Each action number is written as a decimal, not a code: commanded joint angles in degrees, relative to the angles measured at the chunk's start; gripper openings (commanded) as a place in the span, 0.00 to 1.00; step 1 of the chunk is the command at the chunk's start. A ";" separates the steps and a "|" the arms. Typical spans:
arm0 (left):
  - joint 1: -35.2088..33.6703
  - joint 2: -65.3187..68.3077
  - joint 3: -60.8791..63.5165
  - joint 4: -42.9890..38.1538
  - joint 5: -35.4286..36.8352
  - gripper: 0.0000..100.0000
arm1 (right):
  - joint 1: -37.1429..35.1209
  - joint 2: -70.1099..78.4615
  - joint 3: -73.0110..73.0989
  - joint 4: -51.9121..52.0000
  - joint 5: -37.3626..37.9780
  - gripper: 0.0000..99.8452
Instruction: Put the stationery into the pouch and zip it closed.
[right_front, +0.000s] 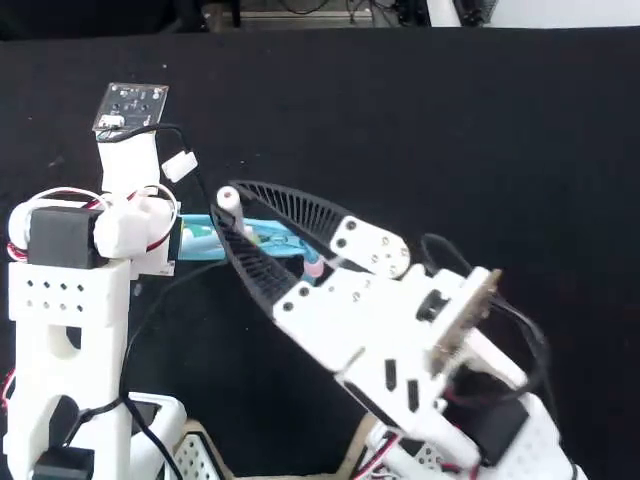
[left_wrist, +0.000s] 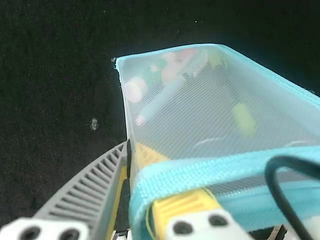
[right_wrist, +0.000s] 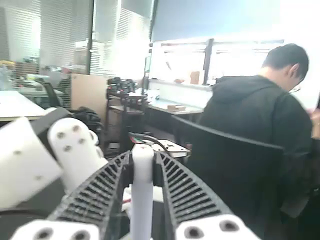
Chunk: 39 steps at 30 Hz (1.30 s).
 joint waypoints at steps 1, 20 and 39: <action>0.57 0.62 0.75 -0.53 0.70 0.03 | 3.96 -0.92 2.77 -9.41 2.02 0.01; 0.13 0.53 0.22 -0.53 0.70 0.03 | 4.92 -0.40 6.20 -19.08 1.93 0.01; 0.04 0.53 0.22 -0.53 0.70 0.03 | 4.84 -5.23 21.05 -18.73 1.93 0.01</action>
